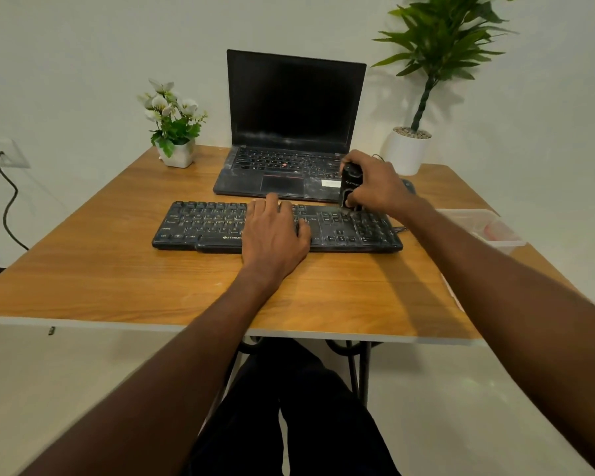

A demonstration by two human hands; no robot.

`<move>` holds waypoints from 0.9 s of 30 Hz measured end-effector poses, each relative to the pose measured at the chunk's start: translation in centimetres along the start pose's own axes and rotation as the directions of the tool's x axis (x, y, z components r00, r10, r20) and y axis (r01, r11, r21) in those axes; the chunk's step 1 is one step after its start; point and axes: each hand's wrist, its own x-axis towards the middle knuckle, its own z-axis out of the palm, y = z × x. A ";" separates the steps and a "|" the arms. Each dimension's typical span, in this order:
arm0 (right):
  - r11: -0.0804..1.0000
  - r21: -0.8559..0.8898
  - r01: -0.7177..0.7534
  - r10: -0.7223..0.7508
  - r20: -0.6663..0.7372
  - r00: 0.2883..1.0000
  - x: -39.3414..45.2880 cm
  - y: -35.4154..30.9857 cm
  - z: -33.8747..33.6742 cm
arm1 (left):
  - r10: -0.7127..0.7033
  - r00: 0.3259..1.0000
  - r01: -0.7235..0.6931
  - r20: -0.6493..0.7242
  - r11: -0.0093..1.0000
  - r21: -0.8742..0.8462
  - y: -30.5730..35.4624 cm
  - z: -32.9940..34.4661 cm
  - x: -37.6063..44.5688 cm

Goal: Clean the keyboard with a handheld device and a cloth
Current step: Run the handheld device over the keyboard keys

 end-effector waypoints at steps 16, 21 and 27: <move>0.997 -0.069 0.023 -0.013 0.145 0.989 0.0 1.1 -1.2 | -0.006 1.000 0.006 0.003 1.000 0.004 -0.2 -0.1 0.0; 0.980 -0.188 -0.067 0.059 -0.048 0.997 -0.8 1.9 -1.8 | 0.004 1.000 -0.004 0.006 0.999 0.036 0.0 -0.2 -0.1; 0.998 -0.051 0.045 -0.046 -0.024 0.999 -1.6 1.6 -0.9 | 0.135 0.991 -0.135 0.002 0.991 -0.018 1.3 0.2 0.3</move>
